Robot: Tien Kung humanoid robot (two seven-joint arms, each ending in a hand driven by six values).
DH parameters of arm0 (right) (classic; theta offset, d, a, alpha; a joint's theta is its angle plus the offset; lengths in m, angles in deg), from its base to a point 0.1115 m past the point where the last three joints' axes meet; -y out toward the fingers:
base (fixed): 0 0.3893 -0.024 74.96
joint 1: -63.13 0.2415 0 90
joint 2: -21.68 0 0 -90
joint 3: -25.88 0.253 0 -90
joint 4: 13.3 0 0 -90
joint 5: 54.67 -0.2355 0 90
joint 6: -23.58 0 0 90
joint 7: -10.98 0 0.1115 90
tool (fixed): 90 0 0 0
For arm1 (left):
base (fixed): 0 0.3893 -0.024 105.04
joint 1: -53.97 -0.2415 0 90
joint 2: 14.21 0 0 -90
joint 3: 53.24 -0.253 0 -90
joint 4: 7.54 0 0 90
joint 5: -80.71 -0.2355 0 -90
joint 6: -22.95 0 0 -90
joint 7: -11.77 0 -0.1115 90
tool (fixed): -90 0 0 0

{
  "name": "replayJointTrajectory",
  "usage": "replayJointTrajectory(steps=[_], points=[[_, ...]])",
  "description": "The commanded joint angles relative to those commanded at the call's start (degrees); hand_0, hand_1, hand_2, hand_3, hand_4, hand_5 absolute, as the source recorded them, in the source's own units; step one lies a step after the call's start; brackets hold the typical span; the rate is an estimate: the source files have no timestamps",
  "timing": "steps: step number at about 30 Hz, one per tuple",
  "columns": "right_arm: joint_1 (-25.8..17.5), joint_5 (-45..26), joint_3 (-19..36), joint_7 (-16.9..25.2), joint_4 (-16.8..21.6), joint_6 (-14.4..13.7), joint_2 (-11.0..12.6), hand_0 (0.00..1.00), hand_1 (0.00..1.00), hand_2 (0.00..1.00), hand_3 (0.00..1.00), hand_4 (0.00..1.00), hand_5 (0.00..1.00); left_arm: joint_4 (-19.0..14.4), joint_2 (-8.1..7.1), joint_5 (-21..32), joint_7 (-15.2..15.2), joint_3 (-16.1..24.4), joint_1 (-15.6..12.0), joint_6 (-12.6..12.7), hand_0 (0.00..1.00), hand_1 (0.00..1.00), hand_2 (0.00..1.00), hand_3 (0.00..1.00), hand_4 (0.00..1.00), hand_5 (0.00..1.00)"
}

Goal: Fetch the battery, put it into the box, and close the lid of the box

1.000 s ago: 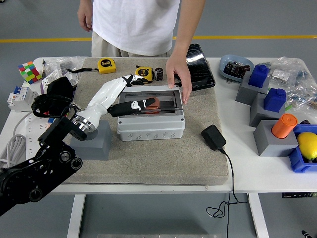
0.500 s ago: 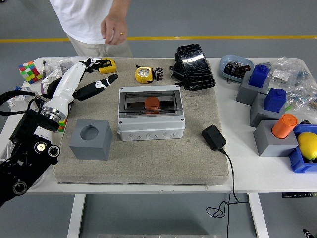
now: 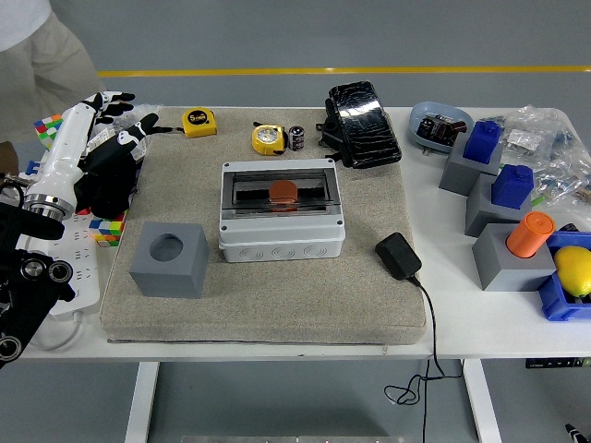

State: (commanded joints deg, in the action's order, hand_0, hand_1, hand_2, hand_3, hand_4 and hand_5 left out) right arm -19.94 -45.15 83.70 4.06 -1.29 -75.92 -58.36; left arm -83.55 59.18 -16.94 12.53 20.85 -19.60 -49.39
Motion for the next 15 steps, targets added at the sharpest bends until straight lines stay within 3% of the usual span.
replayJointTrajectory(steps=[1, 6, 15], points=[[0.1, -0.1, -0.2, 0.0, 0.0, 0.0, 0.0, 0.627, 0.647, 0.644, 0.555, 0.956, 0.503, -0.2, -0.05, 0.3, 0.1, 0.5, -0.4, 0.1, 0.64, 0.73, 0.717, 0.738, 0.998, 0.827], [0.7, -0.5, -1.0, 0.2, -0.2, -0.4, 0.2, 0.627, 0.647, 0.644, 0.555, 0.956, 0.503, -0.1, -0.44, 5.0, -0.2, 2.0, -2.1, -0.1, 0.64, 0.73, 0.717, 0.738, 0.998, 0.827], [1.3, -0.9, -1.5, 0.2, -0.8, -0.9, 0.1, 0.629, 0.648, 0.645, 0.555, 0.957, 0.503, -1.1, -0.45, 5.5, -0.3, 4.5, -3.3, -0.6, 0.626, 0.727, 0.711, 0.732, 0.998, 0.81]])
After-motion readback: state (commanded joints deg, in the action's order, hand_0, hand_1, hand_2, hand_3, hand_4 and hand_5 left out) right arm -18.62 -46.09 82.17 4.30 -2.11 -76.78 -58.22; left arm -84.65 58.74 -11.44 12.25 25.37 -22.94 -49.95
